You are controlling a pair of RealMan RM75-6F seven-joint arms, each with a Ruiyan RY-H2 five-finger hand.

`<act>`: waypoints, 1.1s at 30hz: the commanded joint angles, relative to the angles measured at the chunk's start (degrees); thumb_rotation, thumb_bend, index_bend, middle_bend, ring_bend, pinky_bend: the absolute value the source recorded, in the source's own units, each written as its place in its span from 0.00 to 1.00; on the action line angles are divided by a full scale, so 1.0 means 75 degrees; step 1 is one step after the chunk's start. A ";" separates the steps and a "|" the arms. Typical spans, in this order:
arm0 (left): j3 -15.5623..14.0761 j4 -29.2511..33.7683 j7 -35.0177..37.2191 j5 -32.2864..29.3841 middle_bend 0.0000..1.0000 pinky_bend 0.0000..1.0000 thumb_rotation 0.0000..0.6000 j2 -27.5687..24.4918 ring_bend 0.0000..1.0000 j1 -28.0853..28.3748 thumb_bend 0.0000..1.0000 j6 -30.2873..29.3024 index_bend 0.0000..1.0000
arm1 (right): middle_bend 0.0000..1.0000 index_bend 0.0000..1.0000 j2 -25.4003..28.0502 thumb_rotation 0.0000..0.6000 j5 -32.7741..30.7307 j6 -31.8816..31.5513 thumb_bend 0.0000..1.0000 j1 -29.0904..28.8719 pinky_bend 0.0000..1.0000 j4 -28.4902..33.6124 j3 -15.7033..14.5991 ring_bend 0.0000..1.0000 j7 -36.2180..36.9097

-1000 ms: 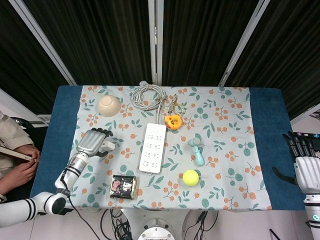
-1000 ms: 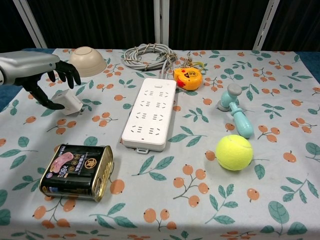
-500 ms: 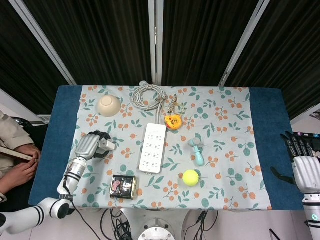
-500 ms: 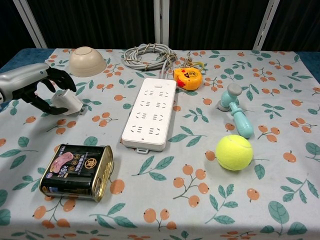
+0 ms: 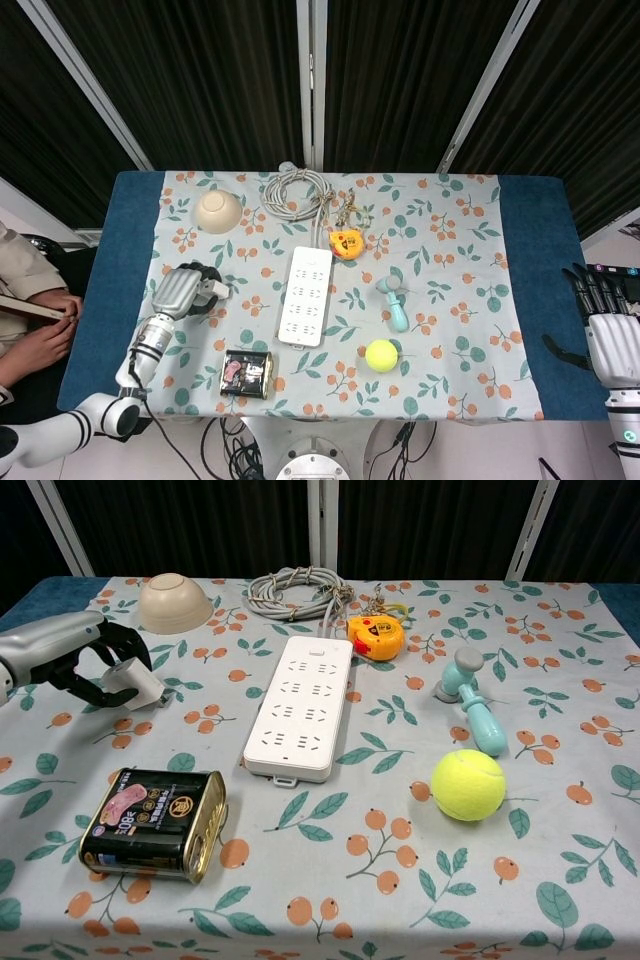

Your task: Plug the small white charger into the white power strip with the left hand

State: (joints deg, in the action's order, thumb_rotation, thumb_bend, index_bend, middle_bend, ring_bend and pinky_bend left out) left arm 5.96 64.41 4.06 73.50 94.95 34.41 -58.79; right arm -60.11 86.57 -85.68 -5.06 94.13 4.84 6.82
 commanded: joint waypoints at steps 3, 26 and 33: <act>-0.0047 -0.0223 -0.0047 0.0270 0.61 0.36 1.00 0.0049 0.42 0.0014 0.36 -0.0110 0.60 | 0.02 0.00 0.0000 1.00 0.0010 -0.0044 0.13 0.0022 0.00 0.0025 0.0000 0.00 -0.0014; 0.1106 0.3242 -0.3614 -0.1510 0.69 0.36 1.00 -0.1188 0.50 0.1941 0.41 0.1363 0.66 | 0.02 0.00 0.0074 1.00 0.0078 -0.0143 0.13 0.0028 0.00 0.0020 0.0045 0.00 0.0051; 0.1266 0.3336 -0.4603 -0.2803 0.69 0.35 1.00 -0.0587 0.51 0.2411 0.43 0.0990 0.66 | 0.02 0.00 0.0083 1.00 0.0032 -0.0145 0.13 0.0059 0.00 -0.0053 0.0040 0.00 0.0135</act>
State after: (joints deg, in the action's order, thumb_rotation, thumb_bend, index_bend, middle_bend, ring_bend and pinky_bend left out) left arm 14.81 88.57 -28.31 54.72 88.96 50.95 -50.56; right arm -59.49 86.81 -86.76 -4.63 93.73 5.14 7.83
